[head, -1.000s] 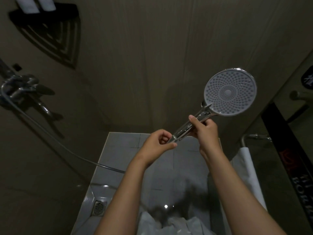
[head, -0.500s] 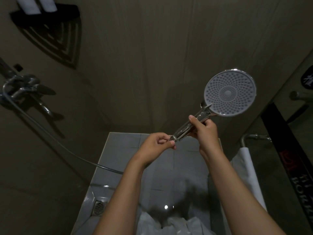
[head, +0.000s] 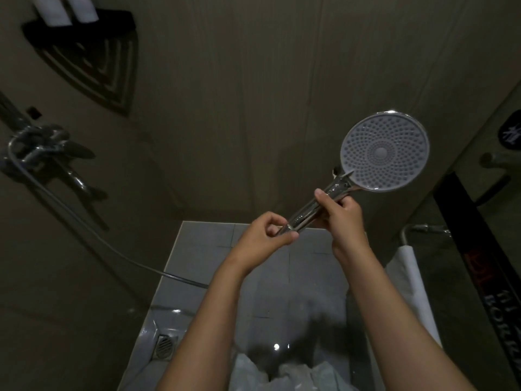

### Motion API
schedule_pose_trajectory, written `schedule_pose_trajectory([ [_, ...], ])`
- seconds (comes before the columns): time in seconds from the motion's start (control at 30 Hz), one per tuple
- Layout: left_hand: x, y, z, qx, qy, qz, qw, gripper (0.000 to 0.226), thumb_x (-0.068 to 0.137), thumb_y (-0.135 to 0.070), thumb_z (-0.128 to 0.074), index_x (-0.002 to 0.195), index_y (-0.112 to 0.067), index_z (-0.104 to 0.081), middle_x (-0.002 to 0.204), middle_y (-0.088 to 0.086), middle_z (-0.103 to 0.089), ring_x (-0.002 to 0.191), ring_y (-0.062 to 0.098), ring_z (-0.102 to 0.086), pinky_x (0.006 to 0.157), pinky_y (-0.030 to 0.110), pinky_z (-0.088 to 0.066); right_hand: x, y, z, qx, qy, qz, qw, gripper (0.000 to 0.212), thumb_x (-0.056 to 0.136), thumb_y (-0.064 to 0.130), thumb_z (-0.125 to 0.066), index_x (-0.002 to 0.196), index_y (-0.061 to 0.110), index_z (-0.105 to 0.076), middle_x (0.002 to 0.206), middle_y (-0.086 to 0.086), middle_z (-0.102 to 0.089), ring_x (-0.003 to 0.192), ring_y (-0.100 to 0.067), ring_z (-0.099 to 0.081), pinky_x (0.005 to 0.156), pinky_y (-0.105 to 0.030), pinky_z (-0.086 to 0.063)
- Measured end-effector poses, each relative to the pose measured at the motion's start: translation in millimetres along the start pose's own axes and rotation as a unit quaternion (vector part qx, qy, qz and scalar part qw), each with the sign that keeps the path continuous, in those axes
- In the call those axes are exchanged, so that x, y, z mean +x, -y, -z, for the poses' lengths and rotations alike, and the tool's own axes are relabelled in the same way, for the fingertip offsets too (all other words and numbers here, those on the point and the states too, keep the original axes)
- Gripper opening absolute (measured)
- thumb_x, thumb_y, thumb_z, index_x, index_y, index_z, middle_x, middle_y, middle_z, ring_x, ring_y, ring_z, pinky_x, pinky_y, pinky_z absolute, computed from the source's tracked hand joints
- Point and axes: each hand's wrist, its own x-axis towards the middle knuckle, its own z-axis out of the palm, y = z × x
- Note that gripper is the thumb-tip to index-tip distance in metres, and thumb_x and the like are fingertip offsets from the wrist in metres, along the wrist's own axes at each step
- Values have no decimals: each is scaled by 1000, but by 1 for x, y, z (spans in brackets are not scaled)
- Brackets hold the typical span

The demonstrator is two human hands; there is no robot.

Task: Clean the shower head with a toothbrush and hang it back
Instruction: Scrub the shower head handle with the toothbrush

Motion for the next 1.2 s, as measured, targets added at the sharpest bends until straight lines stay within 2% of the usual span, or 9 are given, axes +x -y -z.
schedule_pose_trajectory([
  [0.1,-4,-9,4,-61,75,23,995,24,96,-24,-51,111,-8,-59,90,6,-72,93,14,-66,97,26,-42,0,3,2,-3,3,1,1000,6,85,16,-67,84,14,-61,83,-5,-65,85,-22,-64,86,-43,-53],
  [0.3,-5,-6,8,-43,103,26,993,27,100,-19,-39,101,-9,-64,83,3,-73,91,12,-66,101,28,-37,1,4,2,-10,8,2,1000,8,86,16,-66,81,17,-60,82,-3,-65,81,-19,-64,81,-36,-53],
  [0.4,-4,-2,8,-17,94,18,995,22,98,-21,-47,95,-12,-66,81,-1,-71,85,2,-64,87,18,-38,2,5,2,-2,10,6,1000,9,87,14,-65,80,16,-59,79,-2,-64,76,-15,-62,72,-30,-54],
  [0.53,0,5,6,-53,29,-33,998,3,84,-7,-67,83,-10,-66,73,-1,-72,72,4,-66,79,16,-48,2,5,1,7,2,11,1000,11,87,13,-64,79,17,-58,76,0,-62,69,-9,-60,59,-20,-51],
  [0.67,4,6,2,-27,-62,-62,996,23,68,-1,-80,74,-17,-66,72,-5,-68,61,-5,-58,66,13,-47,2,5,0,-2,-3,12,1000,8,87,14,-65,82,16,-59,79,-1,-63,74,-11,-62,67,-25,-52],
  [0.87,3,8,-5,7,-96,-82,992,28,65,-5,-83,73,-19,-60,69,-9,-62,58,-7,-51,58,8,-41,5,1,2,-2,-7,5,1000,6,86,16,-65,84,16,-60,85,-3,-66,85,-19,-65,82,-36,-54],
  [1.03,-1,-2,2,-42,46,-19,998,8,89,-21,-62,95,-16,-63,87,8,-72,85,11,-66,88,22,-43,4,4,3,4,22,3,1000,8,87,15,-64,81,15,-59,82,-5,-63,80,-20,-63,74,-34,-54],
  [1.1,-2,-4,4,-72,95,25,993,28,98,-30,-43,108,-13,-63,96,12,-73,102,14,-66,100,26,-37,3,5,2,5,40,2,999,7,87,15,-64,82,14,-59,83,-7,-63,79,-21,-62,71,-32,-54],
  [1.2,-1,-1,8,-73,134,31,988,38,101,-28,-32,105,-10,-66,94,14,-74,110,16,-63,106,29,-32,1,5,2,7,52,10,999,6,87,15,-63,84,14,-59,83,-7,-62,83,-23,-60,78,-36,-51],
])
